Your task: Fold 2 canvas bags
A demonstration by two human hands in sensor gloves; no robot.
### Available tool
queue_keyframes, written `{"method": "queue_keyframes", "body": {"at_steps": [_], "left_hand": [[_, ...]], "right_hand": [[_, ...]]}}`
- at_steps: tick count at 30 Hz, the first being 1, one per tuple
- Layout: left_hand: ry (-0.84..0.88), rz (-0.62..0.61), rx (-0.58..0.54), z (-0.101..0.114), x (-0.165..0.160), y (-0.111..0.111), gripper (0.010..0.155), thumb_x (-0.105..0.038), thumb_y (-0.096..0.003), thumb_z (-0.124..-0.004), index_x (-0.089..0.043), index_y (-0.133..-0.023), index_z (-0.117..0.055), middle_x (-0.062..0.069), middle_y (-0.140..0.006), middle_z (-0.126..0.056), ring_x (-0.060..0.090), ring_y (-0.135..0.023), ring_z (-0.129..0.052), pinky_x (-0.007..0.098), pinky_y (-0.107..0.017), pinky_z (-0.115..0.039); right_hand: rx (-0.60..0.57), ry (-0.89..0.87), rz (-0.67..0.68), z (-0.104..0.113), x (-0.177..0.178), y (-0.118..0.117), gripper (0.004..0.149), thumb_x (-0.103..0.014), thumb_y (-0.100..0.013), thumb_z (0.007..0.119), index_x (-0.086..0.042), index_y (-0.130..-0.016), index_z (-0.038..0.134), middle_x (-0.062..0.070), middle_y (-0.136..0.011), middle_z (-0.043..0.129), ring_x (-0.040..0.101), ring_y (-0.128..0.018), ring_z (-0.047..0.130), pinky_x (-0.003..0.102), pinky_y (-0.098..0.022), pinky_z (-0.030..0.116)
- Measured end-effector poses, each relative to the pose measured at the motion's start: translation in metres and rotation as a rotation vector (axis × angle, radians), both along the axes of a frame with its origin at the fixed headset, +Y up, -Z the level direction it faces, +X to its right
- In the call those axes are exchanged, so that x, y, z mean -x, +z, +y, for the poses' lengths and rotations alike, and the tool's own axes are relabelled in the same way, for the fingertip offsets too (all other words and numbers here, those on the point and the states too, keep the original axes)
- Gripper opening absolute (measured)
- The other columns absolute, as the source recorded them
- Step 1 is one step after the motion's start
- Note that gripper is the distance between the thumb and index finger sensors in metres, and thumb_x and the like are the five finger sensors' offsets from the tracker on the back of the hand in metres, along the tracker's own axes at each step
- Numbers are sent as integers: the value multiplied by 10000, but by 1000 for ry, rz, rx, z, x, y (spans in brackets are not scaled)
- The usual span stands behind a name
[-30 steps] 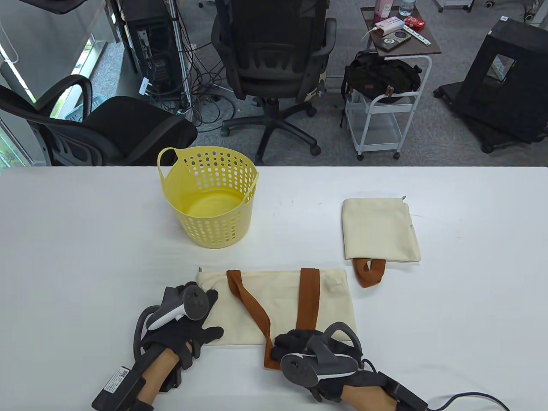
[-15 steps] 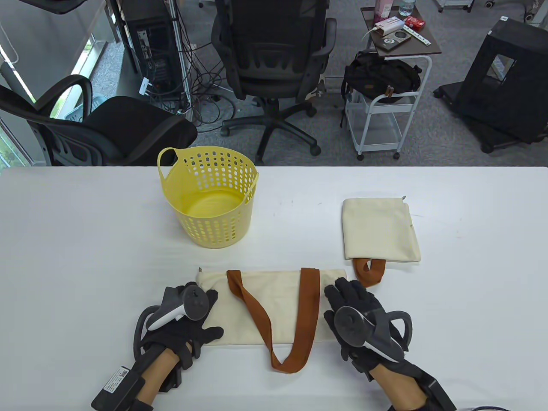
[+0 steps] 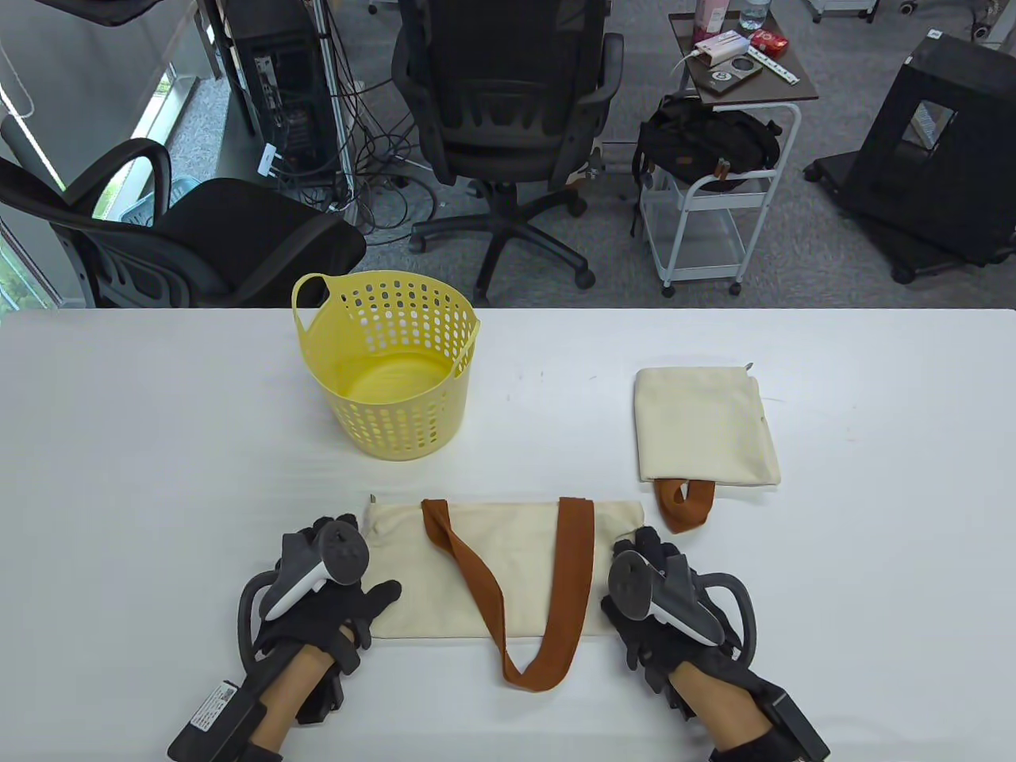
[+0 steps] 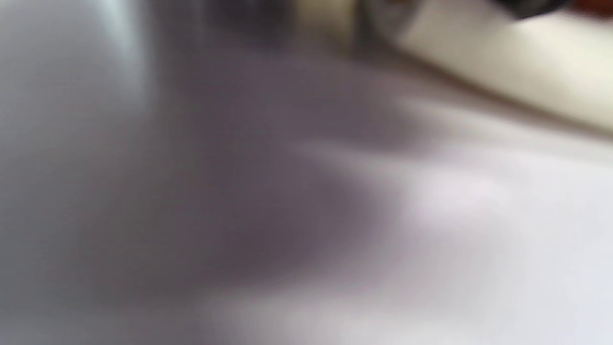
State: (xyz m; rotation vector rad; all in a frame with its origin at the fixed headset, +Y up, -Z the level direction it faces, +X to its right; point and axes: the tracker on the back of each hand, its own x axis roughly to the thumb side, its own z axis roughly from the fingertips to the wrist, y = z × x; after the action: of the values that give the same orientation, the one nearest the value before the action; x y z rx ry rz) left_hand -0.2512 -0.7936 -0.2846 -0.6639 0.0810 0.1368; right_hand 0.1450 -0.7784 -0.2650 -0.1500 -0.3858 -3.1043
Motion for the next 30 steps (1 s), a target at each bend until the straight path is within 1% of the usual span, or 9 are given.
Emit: {"method": "queue_keyframes", "body": {"at_steps": [1,6,9,11,13,16,21,24,30], "left_hand": [[38,10,35,-3,0,0,965,-646,-392,-644,-185,-1026,-80,123,-1065,87,451,-1026,73,661,-739,-65],[206,61,-60,3,-4,-1,930,-580,-413,-728,-143,-1048,-208,133,-1100,-9,464,-1040,21,677,-726,-70],[280,114,-143,12,-3,2,857,-511,-430,-774,-163,-1045,-289,112,-1133,-197,441,-1084,-126,664,-751,-142],[356,145,-202,19,-4,5,808,-470,-436,-792,-203,-1047,-338,102,-1120,-390,412,-1105,-315,660,-773,-218],[401,159,-247,25,-7,7,784,-425,-435,-808,-216,-1044,-361,58,-1066,-569,364,-1060,-579,605,-800,-422],[446,170,-311,31,-7,7,736,-352,-435,-820,-218,-1032,-412,43,-1011,-675,235,-807,-947,462,-697,-737],[704,222,-387,45,-1,9,655,-268,-433,-823,-218,-1008,-513,36,-956,-770,202,-669,-1036,431,-613,-820],[847,232,-370,59,-7,10,637,-255,-434,-818,-221,-1003,-534,44,-949,-783,216,-655,-1041,442,-605,-819],[948,175,-366,90,-45,10,611,-248,-443,-789,-221,-1002,-545,60,-956,-779,237,-663,-1037,455,-603,-814]], "right_hand": [[1,-4,2,0,0,0,700,-519,-472,698,-229,-1061,455,143,-1142,339,378,-1019,541,538,-727,585],[4,-9,7,-1,2,0,696,-512,-475,688,-211,-1059,459,153,-1138,330,370,-1020,525,527,-732,572],[10,-23,0,-2,2,-1,696,-509,-475,688,-209,-1059,458,155,-1138,324,374,-1022,513,529,-735,560],[11,-27,0,-3,2,-1,697,-510,-475,686,-208,-1059,457,154,-1139,321,375,-1024,507,531,-736,554],[11,-25,1,-3,3,-1,699,-513,-474,683,-209,-1060,454,155,-1139,322,376,-1024,505,532,-737,552],[13,-24,1,-4,3,-2,700,-515,-474,683,-206,-1060,455,155,-1138,321,375,-1023,505,531,-736,553],[17,-26,-1,-5,5,-2,701,-512,-475,684,-200,-1059,453,158,-1137,317,379,-1022,503,532,-737,551],[20,-28,-2,-5,7,-3,706,-513,-474,688,-196,-1059,454,157,-1137,315,380,-1023,501,535,-736,549],[27,-41,33,-4,19,-4,730,-530,-470,686,-188,-1062,430,164,-1135,323,380,-1017,514,526,-731,561]]}}
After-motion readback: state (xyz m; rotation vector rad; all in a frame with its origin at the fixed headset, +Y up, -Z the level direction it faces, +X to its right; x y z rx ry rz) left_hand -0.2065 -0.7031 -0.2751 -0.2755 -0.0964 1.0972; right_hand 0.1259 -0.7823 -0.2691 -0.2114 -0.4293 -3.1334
